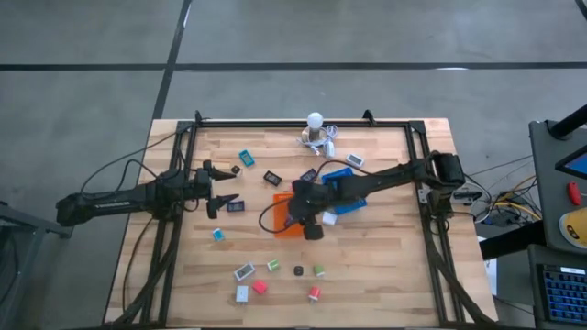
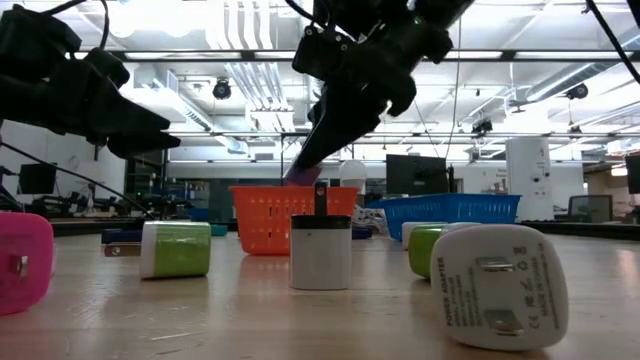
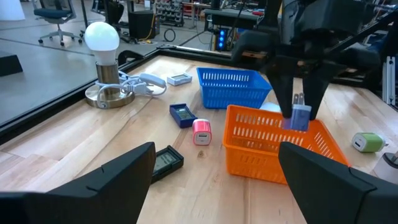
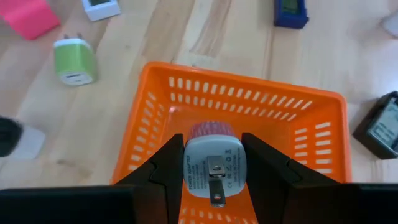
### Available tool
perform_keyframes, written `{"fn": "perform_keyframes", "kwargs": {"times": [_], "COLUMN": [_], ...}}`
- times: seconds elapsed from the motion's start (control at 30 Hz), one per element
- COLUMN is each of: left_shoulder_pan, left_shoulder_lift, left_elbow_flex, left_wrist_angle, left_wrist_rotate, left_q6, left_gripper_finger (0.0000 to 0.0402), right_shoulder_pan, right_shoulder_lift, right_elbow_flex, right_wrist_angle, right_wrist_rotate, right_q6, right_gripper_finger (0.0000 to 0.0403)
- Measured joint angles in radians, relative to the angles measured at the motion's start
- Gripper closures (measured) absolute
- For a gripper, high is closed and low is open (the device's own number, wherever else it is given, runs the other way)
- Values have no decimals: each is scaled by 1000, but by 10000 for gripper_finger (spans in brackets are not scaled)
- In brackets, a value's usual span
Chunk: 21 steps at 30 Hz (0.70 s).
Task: Pick & Place Office items
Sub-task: Put the violet charger adapter into the orange bin
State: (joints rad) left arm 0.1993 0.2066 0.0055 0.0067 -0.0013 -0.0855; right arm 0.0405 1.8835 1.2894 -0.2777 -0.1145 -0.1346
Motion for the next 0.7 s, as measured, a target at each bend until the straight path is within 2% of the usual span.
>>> {"fn": "perform_keyframes", "kwargs": {"times": [0.23,0.43,0.7], "left_shoulder_pan": [0,0,0], "left_shoulder_lift": [0,0,5], "left_elbow_flex": [0,0,0], "left_wrist_angle": [0,0,0], "left_wrist_rotate": [0,0,0], "left_q6": [0,0,0], "left_gripper_finger": [55,55,55], "right_shoulder_pan": [-22,-21,-22], "right_shoulder_lift": [79,164,218], "right_elbow_flex": [117,221,279], "right_wrist_angle": [-160,-249,-321], "right_wrist_rotate": [-72,-78,-79], "right_q6": [-45,-87,-109], "right_gripper_finger": [279,279,279]}}
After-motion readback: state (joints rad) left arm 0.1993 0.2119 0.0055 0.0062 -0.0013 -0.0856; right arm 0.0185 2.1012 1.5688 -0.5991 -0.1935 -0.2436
